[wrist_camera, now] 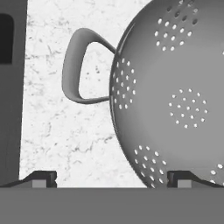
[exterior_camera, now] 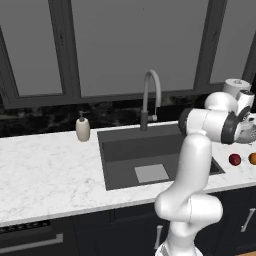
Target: Put the colander in the sink, put the peach, pear in the colander, and turn on the sink faucet and pour water over the colander.
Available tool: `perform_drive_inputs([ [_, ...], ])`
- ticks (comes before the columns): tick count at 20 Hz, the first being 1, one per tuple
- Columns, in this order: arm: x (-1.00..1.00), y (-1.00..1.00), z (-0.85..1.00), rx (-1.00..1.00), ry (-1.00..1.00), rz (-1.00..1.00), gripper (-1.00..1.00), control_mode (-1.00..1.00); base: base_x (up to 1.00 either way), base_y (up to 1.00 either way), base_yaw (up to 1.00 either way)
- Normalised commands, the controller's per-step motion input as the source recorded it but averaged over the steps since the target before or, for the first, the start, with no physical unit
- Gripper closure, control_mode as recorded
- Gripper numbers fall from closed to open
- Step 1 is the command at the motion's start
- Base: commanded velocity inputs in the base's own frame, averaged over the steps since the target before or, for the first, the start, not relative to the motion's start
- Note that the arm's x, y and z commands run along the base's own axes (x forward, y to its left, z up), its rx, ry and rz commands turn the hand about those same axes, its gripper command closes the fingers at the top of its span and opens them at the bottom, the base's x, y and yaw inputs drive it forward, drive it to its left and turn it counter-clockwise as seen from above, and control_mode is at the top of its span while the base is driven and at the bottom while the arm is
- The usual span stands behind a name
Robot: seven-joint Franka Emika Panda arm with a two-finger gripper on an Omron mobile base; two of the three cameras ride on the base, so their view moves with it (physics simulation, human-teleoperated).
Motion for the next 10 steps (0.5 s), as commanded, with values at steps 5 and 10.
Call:
perform_drive_inputs([
  [5, 0.18, -0.07, -0.06, 0.0, 0.0, 0.0, -1.0, -1.0, 0.0, 0.0, 0.0],
  [10, 0.13, 0.0, -0.16, 0.0, 0.0, 0.0, -1.0, -1.0, 0.0, 0.0, 0.0],
])
